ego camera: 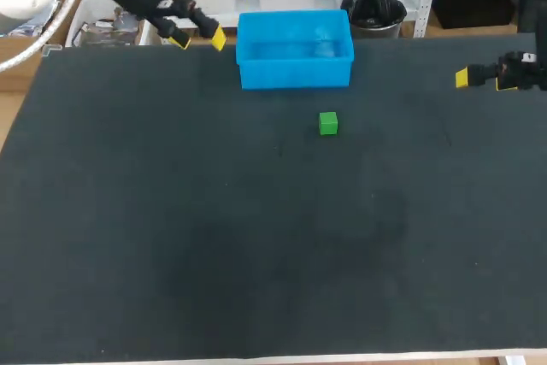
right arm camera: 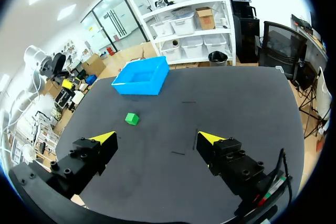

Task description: Use the left arm to pick the red cube and place it into the blue plastic box first, then use the right arm to grasp the green cube and put it into the same blue plastic box after the first action is fully finished.

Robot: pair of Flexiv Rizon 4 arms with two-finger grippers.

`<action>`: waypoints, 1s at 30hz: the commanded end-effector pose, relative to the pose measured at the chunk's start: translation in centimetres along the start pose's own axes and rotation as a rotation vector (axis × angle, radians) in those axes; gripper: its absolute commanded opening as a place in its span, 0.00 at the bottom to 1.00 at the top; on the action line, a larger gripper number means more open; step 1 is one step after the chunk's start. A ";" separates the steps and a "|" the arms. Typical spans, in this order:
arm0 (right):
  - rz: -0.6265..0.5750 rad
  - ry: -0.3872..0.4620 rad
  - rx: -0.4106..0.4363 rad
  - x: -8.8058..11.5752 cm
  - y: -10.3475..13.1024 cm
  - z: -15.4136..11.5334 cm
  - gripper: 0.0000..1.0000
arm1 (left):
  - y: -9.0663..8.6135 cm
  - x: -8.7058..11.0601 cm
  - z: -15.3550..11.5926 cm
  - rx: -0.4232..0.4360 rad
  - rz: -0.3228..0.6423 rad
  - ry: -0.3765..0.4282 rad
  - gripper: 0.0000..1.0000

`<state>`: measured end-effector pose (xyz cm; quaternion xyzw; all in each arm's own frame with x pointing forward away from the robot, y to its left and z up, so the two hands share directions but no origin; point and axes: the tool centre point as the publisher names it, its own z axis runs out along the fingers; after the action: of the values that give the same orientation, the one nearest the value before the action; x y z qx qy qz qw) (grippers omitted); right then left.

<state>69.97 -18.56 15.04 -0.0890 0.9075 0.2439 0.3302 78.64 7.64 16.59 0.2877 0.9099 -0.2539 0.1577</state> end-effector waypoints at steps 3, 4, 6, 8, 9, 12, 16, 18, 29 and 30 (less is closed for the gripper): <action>0.000 0.000 0.000 0.0 0.0 0.0 1.00 | -0.2 4.1 -1.0 0.022 0.080 -0.201 1.00; 0.000 0.000 0.000 0.0 0.0 0.0 1.00 | -0.2 4.5 -1.1 0.026 0.093 -0.198 1.00; 0.000 0.000 0.000 0.0 0.0 0.0 1.00 | -0.3 5.1 -1.2 0.039 0.115 -0.194 1.00; 0.000 0.000 0.000 0.0 0.0 0.0 1.00 | -0.4 5.6 -1.3 0.053 0.133 -0.194 1.00; 0.000 0.000 0.000 0.0 0.0 0.0 1.00 | -0.5 5.8 -1.4 0.062 0.136 -0.200 1.00; 0.000 0.000 0.000 0.0 0.0 0.0 1.00 | -0.7 6.1 -1.6 0.091 0.130 -0.215 1.00; 0.000 0.000 0.000 0.0 0.0 0.0 1.00 | -0.8 6.4 -1.7 0.114 0.117 -0.234 1.00; 0.000 0.000 0.000 0.0 0.0 0.0 1.00 | -0.8 6.5 -1.8 0.122 0.118 -0.238 1.00; 0.000 0.000 0.000 0.0 0.0 0.0 1.00 | -0.8 6.7 -2.2 0.128 0.130 -0.257 1.00; 0.000 0.000 0.000 0.0 0.0 0.0 1.00 | -0.8 6.7 -2.2 0.128 0.130 -0.257 1.00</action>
<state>69.97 -18.56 15.04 -0.0890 0.9075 0.2439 0.3302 72.93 11.15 15.92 0.3313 0.8525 -0.3247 0.2410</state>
